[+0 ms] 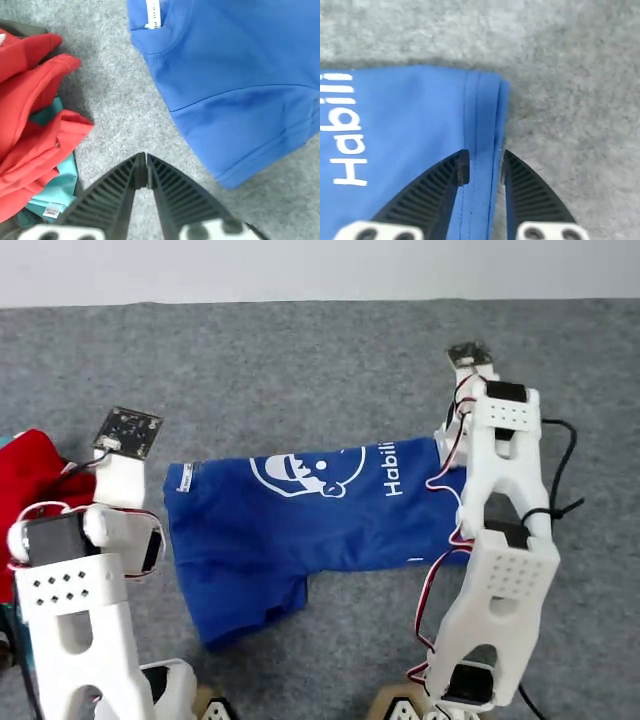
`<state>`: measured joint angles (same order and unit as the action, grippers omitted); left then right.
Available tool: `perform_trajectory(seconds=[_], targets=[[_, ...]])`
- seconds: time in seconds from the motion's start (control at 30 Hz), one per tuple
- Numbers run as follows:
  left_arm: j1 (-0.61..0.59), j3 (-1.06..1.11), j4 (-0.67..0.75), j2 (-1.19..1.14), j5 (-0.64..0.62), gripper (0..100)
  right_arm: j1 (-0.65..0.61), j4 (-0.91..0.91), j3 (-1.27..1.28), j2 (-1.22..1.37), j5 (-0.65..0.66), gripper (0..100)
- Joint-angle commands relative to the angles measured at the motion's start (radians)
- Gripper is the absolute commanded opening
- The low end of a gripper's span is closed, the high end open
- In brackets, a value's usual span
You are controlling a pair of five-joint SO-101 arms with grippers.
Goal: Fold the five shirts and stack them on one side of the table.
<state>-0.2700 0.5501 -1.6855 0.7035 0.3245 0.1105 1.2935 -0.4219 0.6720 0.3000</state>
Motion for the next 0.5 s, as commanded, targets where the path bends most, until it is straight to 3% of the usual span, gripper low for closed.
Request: perform_trajectory(seconds=[0.0, 0.23, 0.47], targets=[[0.049, 0.001, 0.020, 0.017, -0.005, 1, 0.008, -0.007, -0.044, 0.002, -0.003, 11.7], [0.077, 0.038, 0.020, 0.017, -0.003, 1, 0.008, -0.013, -0.044, 0.010, -0.003, 2.9], [0.077, 0.041, 0.020, 0.017, -0.003, 1, 0.010, 0.013, -0.086, -0.027, -0.003, 1.7]])
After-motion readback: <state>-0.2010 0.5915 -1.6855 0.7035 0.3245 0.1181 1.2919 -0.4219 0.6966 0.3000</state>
